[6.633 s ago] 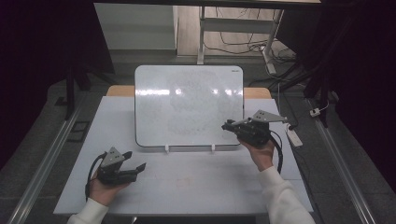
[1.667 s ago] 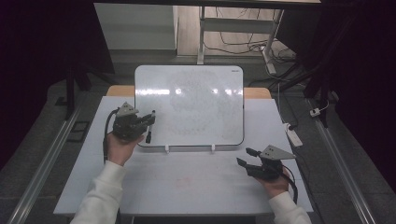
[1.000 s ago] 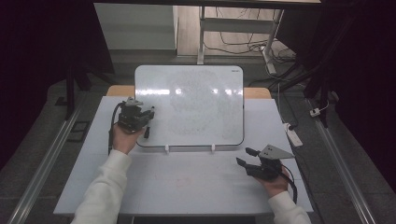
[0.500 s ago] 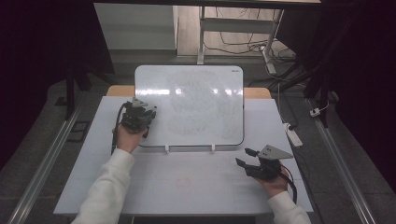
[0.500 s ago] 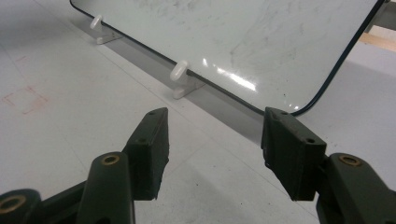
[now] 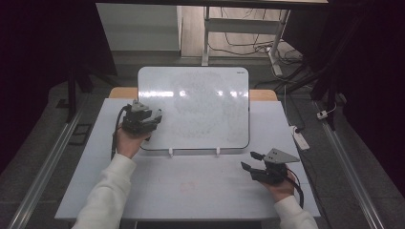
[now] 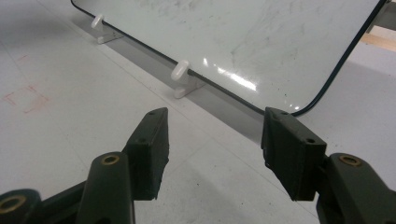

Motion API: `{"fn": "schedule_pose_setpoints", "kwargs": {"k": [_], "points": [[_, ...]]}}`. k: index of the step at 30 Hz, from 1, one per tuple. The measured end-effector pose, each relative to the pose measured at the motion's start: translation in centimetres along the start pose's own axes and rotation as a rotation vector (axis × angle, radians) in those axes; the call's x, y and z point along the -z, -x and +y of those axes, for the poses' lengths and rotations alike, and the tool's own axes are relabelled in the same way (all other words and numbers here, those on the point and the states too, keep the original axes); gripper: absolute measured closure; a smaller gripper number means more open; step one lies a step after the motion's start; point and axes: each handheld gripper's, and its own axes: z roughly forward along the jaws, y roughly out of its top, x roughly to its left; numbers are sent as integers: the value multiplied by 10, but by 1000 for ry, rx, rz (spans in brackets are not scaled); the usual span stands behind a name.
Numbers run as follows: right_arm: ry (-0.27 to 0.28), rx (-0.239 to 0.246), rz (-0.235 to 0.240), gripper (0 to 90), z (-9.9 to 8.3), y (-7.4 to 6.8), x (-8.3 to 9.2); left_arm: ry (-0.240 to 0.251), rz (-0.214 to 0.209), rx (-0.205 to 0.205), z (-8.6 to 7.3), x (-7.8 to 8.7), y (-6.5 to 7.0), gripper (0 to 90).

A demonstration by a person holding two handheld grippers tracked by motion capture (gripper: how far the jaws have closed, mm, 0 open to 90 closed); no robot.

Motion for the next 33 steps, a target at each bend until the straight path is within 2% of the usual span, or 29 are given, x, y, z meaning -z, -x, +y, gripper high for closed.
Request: {"fn": "schedule_pose_setpoints", "kwargs": {"k": [5,7,11,18,28,33], "points": [[-7,-4,2,428,0,1,0,38,-64,11,-6,14,1,424],[-9,-5,0,425,0,2,0,39,-86,8,-8,20,1,390],[-8,-9,2,420,0,3,1,54,-105,-7,-15,34,4,354],[-11,0,1,408,-1,5,0,65,-162,-21,-30,54,8,299],[-23,4,-2,357,-5,12,0,44,-206,-37,-70,77,18,247],[-42,12,-4,334,-7,15,-1,29,-224,-34,-91,82,21,232]]}}
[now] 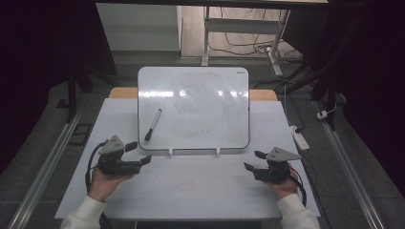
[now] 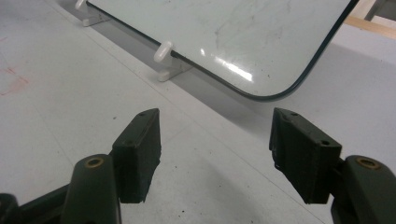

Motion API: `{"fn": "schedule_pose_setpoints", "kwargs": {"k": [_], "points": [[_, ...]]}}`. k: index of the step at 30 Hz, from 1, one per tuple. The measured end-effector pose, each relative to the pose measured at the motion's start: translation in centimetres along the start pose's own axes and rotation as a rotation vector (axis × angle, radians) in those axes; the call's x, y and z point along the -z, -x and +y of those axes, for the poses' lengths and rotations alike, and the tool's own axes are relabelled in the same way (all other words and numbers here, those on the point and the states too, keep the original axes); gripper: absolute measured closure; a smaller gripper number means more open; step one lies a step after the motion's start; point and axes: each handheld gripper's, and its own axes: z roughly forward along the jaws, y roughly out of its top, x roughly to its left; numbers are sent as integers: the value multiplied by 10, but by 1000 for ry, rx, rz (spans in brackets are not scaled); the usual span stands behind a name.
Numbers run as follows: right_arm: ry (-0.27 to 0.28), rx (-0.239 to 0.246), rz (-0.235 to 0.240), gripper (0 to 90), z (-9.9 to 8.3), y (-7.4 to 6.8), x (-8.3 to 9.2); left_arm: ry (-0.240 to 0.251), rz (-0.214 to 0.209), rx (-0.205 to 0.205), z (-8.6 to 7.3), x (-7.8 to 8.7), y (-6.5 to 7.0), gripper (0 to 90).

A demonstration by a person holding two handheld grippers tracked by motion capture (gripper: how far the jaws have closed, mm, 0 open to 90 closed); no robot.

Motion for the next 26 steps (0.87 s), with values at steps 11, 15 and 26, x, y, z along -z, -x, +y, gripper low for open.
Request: {"fn": "schedule_pose_setpoints", "kwargs": {"k": [11,15,26], "points": [[-20,-15,-11,333,-3,4,3,-46,-4,30,-36,5,1,223],[-14,-14,-11,333,-3,4,4,-59,-2,40,-39,3,-1,219],[-3,4,-5,333,-2,1,5,-60,4,40,-37,2,-2,218]]}}
